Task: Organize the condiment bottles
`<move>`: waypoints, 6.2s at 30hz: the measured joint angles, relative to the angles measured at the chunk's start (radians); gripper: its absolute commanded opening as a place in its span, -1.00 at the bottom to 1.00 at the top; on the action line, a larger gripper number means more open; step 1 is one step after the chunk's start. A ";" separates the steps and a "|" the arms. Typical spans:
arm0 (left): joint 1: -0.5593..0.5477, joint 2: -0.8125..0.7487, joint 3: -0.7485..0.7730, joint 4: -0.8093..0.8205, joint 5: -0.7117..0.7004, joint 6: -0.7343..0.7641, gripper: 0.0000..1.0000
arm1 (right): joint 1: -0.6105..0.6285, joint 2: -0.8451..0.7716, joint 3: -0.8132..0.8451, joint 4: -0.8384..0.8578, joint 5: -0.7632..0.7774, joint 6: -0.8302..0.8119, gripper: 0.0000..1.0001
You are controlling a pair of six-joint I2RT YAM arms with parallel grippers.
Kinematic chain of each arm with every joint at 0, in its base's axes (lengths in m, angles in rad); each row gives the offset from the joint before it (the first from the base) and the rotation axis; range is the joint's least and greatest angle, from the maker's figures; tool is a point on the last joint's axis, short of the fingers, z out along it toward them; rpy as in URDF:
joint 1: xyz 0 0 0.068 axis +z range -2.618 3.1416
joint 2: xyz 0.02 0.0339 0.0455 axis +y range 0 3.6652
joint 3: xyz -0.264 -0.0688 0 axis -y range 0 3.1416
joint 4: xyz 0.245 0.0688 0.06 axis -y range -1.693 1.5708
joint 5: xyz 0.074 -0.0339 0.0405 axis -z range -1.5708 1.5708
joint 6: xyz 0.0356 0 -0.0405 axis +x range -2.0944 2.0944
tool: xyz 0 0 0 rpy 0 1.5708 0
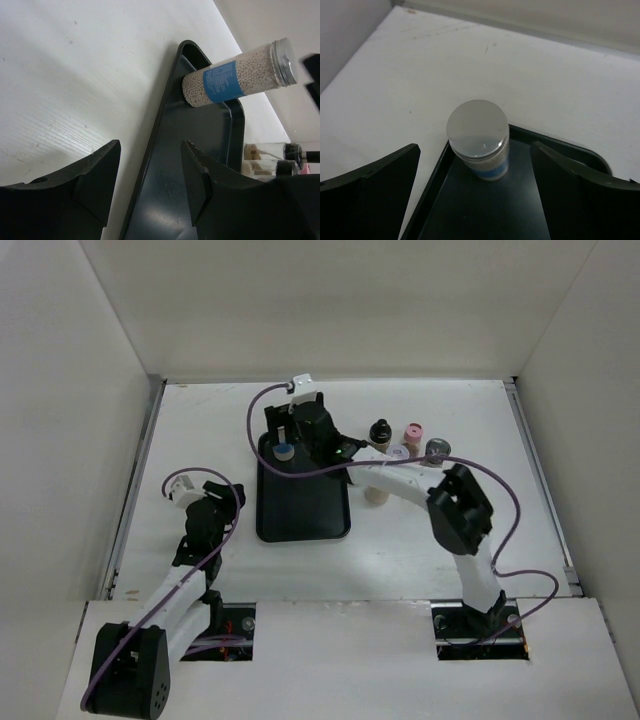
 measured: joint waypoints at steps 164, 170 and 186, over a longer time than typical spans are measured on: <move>-0.031 0.005 -0.001 0.039 -0.005 0.005 -0.04 | -0.348 -0.330 -0.510 -0.035 0.098 0.055 0.00; -0.033 0.017 -0.001 0.038 -0.004 0.005 -0.04 | -0.247 -0.330 -0.449 0.004 0.091 0.028 0.00; -0.033 0.007 -0.001 0.038 -0.005 0.006 -0.04 | -0.154 -0.060 -0.243 0.034 0.019 0.019 0.34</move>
